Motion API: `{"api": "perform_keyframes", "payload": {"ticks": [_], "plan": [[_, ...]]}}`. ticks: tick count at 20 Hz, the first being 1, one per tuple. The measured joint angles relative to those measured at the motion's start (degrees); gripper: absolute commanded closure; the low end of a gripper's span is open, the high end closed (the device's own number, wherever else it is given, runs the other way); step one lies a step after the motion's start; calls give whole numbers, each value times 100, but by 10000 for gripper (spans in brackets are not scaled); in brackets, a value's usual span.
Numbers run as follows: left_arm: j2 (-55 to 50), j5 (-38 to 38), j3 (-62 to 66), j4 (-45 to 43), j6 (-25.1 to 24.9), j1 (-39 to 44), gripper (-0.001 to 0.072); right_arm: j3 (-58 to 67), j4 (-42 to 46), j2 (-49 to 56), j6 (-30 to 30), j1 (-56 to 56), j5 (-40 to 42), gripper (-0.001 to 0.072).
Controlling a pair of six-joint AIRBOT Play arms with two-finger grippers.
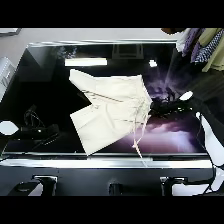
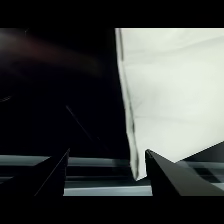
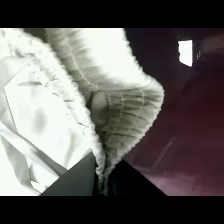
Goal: Fold the clothes and pants, and hang the long-sleeved shirts on hangers.
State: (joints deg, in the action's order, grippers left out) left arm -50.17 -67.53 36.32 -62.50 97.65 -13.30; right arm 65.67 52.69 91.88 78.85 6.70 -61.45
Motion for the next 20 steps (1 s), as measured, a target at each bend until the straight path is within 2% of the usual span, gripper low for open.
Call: {"api": "perform_keyframes", "payload": {"ticks": [4, 7, 14, 20], "plan": [[0, 0, -391, 315, -118, 68, 156, -2, 39, -122, 20, 0, 160, 686], [-2, 149, -748, 734, -168, 442, 156, -2, 44, -153, 70, 0, 168, 686], [-219, 1158, -1241, 1427, 94, 1674, 156, -2, 57, -166, 201, -2, 70, 686], [-815, 1812, -1300, 1880, 133, 2356, 157, -2, 57, -177, 264, -2, -4, 686]]}}
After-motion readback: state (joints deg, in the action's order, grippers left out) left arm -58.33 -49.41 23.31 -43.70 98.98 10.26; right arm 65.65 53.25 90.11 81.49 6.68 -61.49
